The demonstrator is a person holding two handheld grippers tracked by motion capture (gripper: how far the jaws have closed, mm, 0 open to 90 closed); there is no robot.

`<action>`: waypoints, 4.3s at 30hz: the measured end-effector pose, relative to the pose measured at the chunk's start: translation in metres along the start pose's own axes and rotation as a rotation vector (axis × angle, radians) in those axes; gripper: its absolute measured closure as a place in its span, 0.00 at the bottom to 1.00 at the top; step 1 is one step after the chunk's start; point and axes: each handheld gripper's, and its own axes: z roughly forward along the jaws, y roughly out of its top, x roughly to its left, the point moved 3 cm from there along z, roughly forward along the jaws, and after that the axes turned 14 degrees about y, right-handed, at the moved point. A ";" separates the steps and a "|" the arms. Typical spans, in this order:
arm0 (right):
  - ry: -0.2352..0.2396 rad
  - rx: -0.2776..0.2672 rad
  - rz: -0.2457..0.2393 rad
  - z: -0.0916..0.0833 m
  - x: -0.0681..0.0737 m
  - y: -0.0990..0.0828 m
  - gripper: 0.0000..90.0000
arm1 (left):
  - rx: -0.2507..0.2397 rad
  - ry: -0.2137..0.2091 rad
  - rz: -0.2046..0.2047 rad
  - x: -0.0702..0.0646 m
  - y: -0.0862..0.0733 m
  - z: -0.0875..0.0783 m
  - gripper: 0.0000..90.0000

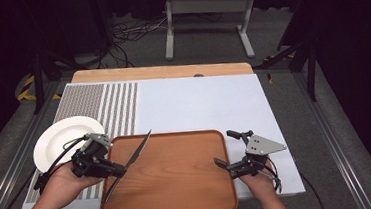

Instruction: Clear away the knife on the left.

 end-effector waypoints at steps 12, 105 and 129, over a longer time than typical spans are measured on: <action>-0.001 0.000 -0.002 -0.001 0.000 0.000 0.03 | 0.023 -0.002 -0.051 -0.004 -0.001 0.015 0.89; 0.003 -0.001 -0.003 -0.002 0.000 0.001 0.03 | -0.131 0.148 0.168 -0.026 0.002 0.036 0.66; 0.001 -0.003 -0.005 -0.002 0.000 0.001 0.03 | 0.034 0.101 0.303 -0.034 0.008 0.067 1.00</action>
